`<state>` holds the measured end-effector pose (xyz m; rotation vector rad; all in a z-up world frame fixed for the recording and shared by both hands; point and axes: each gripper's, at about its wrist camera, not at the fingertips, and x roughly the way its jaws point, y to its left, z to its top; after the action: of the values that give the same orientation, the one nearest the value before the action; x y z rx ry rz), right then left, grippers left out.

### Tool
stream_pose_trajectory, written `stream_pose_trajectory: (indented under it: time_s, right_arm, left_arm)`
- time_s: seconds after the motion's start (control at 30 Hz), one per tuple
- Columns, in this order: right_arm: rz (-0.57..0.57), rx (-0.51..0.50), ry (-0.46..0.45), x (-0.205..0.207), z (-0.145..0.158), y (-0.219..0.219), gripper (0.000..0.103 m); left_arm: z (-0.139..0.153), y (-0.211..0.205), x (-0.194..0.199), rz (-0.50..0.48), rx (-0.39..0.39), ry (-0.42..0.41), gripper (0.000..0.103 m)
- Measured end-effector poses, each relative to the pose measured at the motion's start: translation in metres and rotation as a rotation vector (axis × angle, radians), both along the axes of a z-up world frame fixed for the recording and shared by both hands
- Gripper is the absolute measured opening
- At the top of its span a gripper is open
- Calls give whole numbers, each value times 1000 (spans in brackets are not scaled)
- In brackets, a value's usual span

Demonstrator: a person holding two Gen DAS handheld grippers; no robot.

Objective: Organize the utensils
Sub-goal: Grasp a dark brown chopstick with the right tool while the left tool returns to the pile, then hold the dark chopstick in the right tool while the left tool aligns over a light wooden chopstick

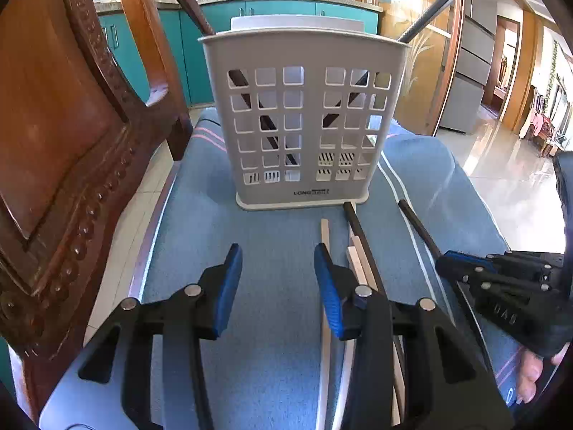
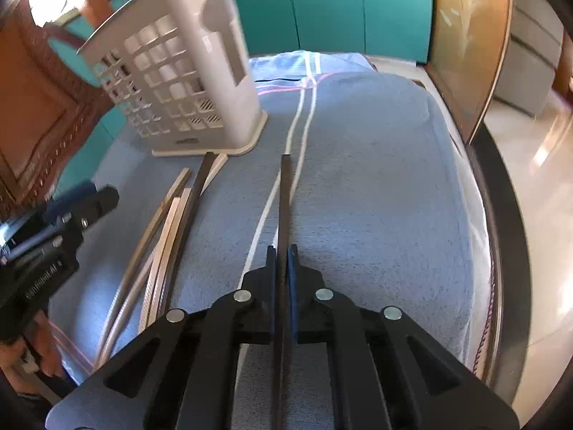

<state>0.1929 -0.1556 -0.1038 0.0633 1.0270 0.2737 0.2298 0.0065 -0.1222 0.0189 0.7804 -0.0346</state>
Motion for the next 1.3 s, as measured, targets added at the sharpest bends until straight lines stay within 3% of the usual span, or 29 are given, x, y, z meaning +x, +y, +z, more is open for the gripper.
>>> stream_pose_trajectory:
  time_s: [0.77,1.17,1.3]
  right_arm:
    - [-11,-76,-65,-2,4,4,7]
    - [-17,-79,-52,0,1,3,8]
    - [-20,-81,-55,-1,0,2,8]
  left_arm:
    - [-13,-3,6,-33,-37,65,53]
    - [-16,-13,1,-76,-45,92,56]
    - [-18,-14,1,-113,-86,115,56]
